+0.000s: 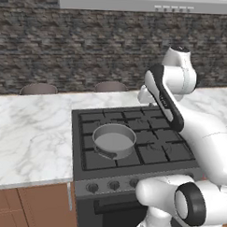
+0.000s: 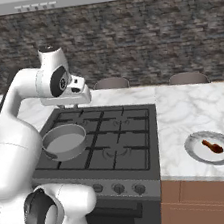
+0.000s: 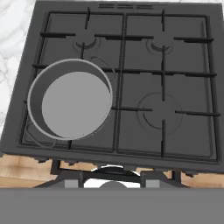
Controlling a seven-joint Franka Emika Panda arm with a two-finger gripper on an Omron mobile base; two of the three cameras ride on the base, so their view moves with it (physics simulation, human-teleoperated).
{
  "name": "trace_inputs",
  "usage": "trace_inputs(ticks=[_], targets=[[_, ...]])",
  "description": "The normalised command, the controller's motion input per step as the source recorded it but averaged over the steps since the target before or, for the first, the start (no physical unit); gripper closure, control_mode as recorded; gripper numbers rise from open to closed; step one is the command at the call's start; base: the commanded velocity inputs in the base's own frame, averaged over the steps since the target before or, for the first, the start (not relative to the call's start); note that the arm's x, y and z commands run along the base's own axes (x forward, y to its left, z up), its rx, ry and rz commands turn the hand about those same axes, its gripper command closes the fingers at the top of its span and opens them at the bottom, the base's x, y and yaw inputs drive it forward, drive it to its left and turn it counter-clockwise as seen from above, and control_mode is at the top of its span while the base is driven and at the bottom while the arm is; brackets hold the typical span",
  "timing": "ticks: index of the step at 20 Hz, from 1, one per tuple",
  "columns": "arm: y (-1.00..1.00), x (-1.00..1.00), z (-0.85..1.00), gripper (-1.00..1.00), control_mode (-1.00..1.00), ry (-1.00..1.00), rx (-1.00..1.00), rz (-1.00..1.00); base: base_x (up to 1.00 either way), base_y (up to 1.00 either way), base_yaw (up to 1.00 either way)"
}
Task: Retrieve the frozen meat and place it in the pot on a burner. Then turn the burner on.
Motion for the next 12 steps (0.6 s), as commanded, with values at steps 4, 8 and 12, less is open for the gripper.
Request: trace_inputs(ticks=[4, 8, 12], targets=[[-0.23, 0.07, 0.0, -1.0, -1.0, 0.0, 0.0, 0.0, 0.0, 0.0, 0.0], [-0.38, 0.07, -0.01, -1.0, -1.0, 0.05, -0.02, 0.0, 0.0, 0.0, 0.0], [-0.46, 0.07, -0.01, -1.0, -1.0, 0.03, -0.03, 0.0, 0.0, 0.0, 0.0]])
